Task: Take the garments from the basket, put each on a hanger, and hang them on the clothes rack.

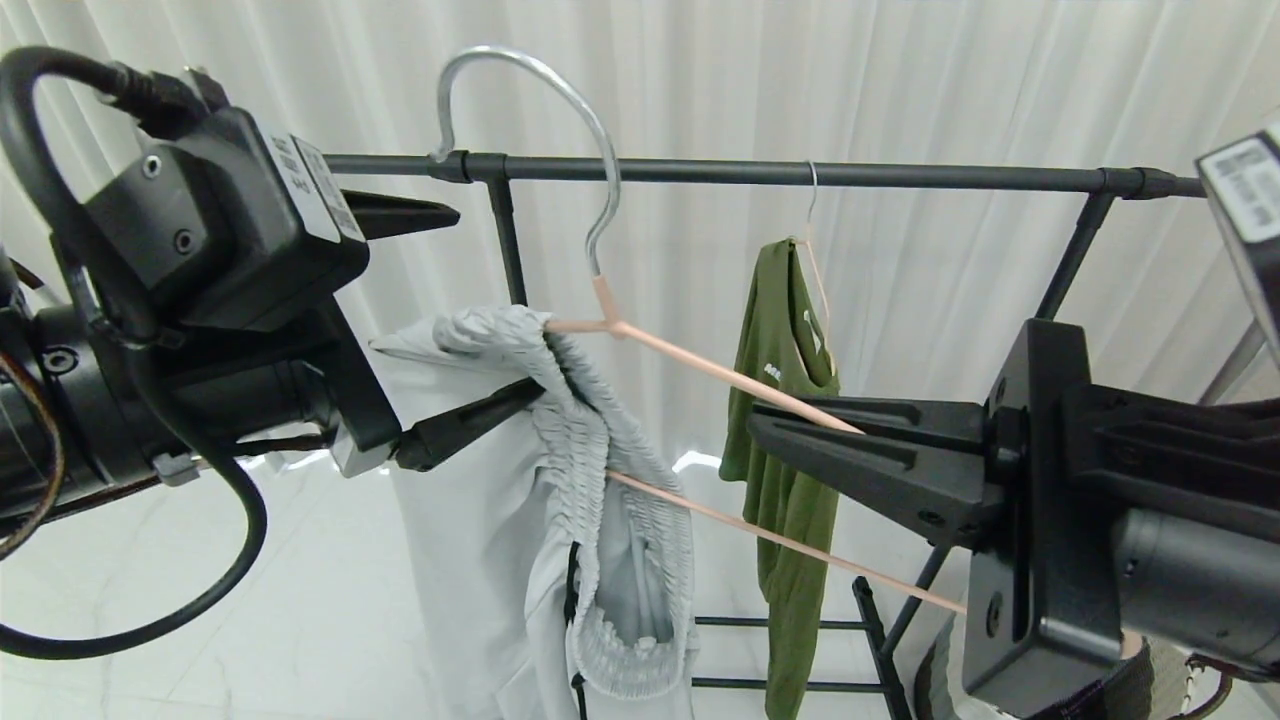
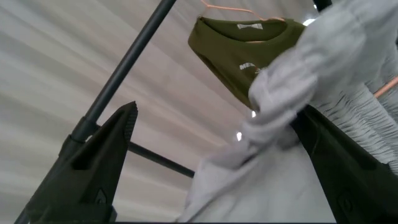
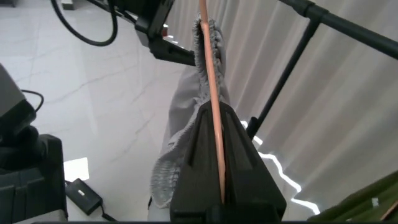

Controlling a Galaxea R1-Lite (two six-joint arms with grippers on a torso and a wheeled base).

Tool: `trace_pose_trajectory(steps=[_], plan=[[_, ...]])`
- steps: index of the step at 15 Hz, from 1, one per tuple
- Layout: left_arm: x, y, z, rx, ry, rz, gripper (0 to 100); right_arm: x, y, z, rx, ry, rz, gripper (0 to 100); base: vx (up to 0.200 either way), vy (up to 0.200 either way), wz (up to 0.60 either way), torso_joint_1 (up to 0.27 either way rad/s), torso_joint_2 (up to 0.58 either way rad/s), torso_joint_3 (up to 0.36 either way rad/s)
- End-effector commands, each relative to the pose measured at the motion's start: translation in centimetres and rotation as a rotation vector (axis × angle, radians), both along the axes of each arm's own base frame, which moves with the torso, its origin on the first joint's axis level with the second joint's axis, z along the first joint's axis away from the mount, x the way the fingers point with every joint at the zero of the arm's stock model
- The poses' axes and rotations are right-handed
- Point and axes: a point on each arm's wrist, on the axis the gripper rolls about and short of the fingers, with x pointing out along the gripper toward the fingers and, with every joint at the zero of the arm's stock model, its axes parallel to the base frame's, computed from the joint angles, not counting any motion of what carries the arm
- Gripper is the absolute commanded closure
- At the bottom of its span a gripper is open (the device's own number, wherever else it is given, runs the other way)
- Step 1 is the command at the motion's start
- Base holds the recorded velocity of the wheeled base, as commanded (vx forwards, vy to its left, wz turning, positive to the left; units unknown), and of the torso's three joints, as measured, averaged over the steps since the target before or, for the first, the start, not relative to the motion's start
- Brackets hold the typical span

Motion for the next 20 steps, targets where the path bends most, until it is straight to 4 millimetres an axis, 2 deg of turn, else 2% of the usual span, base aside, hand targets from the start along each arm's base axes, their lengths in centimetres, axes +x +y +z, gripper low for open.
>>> trace_pose_trajectory(steps=[1,3,4,14,15,19,20], plan=[[-0.2,-0.24,-0.23,0.004,0.006,-0.017,0,-0.07,0.43,-0.21,-0.013,-0.009,0.022,100,0.0,0.0,0.0,0.0,0.0,0.0],[-0.34,-0.37,-0.42,0.007,0.012,-0.026,0,-0.08,0.53,-0.2,-0.013,-0.009,0.027,100,0.0,0.0,0.0,0.0,0.0,0.0],[-0.39,-0.37,-0.43,0.007,0.012,-0.029,100,-0.11,0.54,-0.2,-0.014,-0.011,0.028,100,0.0,0.0,0.0,0.0,0.0,0.0],[-0.24,-0.42,-0.72,0.006,0.026,-0.049,100,-0.2,0.46,0.09,-0.004,-0.015,0.021,100,0.0,0.0,0.0,0.0,0.0,0.0],[-0.12,-0.33,-0.7,0.006,0.026,-0.036,100,-0.2,0.45,0.05,-0.005,-0.013,0.021,0,0.0,0.0,0.0,0.0,0.0,0.0],[-0.19,-0.14,-0.9,0.017,0.024,0.007,100,-0.02,0.33,0.04,-0.005,-0.012,0.01,0,0.0,0.0,0.0,0.0,0.0,0.0],[-0.19,-0.05,-1.18,0.024,0.03,0.032,100,0.57,0.02,0.07,-0.003,-0.013,-0.028,0,0.0,0.0,0.0,0.0,0.0,0.0]])
